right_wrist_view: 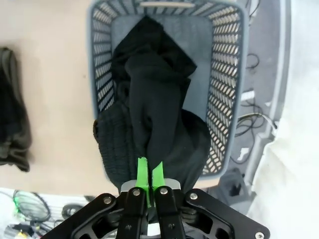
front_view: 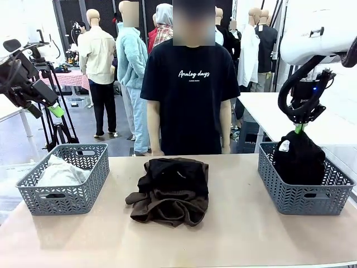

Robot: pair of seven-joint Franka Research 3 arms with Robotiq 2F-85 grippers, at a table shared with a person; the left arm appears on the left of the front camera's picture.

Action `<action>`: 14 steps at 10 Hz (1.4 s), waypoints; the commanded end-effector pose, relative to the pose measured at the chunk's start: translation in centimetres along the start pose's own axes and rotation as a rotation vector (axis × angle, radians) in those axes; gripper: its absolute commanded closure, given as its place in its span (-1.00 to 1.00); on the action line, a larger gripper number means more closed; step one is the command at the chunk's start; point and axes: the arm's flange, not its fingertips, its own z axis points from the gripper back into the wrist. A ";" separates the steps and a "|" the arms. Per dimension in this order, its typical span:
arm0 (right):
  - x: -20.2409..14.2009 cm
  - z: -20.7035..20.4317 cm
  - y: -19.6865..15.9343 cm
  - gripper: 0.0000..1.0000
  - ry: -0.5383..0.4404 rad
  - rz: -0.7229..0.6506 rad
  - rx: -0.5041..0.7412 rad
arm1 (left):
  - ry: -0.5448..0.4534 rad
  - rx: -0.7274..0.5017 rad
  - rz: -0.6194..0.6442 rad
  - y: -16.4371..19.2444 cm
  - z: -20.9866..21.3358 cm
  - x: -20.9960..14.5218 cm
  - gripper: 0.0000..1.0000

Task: Sort the tops and bottoms.
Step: Sort the clothes according to human instructions.

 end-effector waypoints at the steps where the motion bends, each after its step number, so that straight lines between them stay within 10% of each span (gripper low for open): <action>1: 1.9 0.3 -1.5 1.00 -0.031 -0.041 -0.041 | -0.003 0.000 0.003 0.0 0.1 0.0 -1.00; 14: 4.8 -8.1 0.6 1.00 0.085 0.112 -0.002 | -0.003 0.000 0.003 0.0 0.1 0.0 -1.00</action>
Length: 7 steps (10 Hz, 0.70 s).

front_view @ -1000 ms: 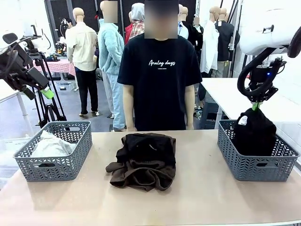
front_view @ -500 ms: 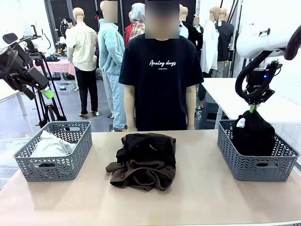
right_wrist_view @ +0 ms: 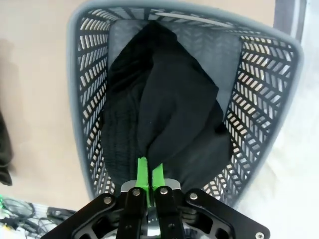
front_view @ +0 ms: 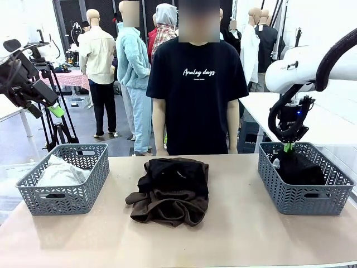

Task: Sort the tops and bottoms.
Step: Sort the clothes according to human instructions.

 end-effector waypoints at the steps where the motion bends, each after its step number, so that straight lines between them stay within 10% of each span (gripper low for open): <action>1: -0.5 1.1 -1.2 1.00 -0.004 -0.012 0.014 | -0.003 0.000 0.003 0.0 0.1 0.0 -1.00; 6: -0.9 2.9 -1.6 -0.95 -0.018 -0.014 0.055 | -0.003 0.000 0.003 0.0 0.1 0.0 -1.00; 7: -0.9 3.1 -1.6 -1.00 -0.006 -0.024 0.048 | -0.003 0.000 0.003 0.0 0.1 0.0 -1.00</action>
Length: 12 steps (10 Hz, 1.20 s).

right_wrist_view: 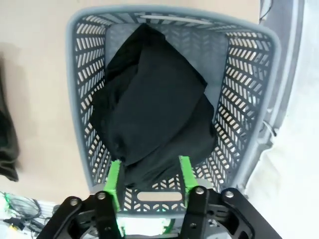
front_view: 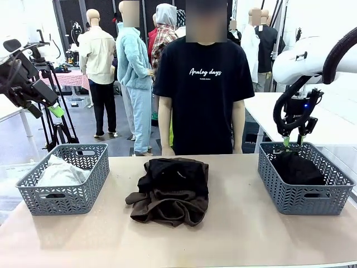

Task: Sort the tops and bottoms.
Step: Sort the clothes according to human instructions.

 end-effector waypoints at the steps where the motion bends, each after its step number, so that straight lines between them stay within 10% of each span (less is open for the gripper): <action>1: 0.0 0.3 -0.2 -1.00 0.031 -0.001 0.019 | -0.003 0.000 0.003 0.0 0.1 0.0 -1.00; 12: -0.3 -0.1 -0.2 -1.00 0.051 -0.005 0.003 | -0.003 0.000 0.003 0.0 0.1 0.0 -1.00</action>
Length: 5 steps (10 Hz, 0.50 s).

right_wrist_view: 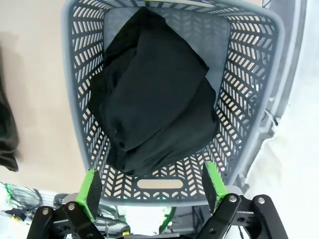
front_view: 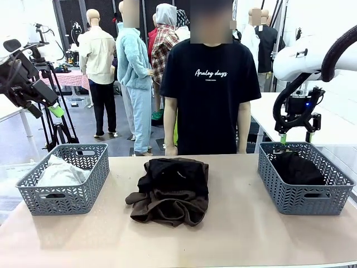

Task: Sort the tops and bottoms.
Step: Lift clothes from the center of the table with your left hand.

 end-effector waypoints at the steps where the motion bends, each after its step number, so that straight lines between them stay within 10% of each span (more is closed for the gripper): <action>1: 0.0 0.0 0.0 -1.00 -0.013 0.001 -0.004 | -0.003 0.000 0.003 0.0 0.1 0.0 -1.00; 5: 0.0 0.0 0.0 -1.00 -0.013 0.001 -0.004 | -0.003 0.000 0.003 0.0 0.1 0.0 -1.00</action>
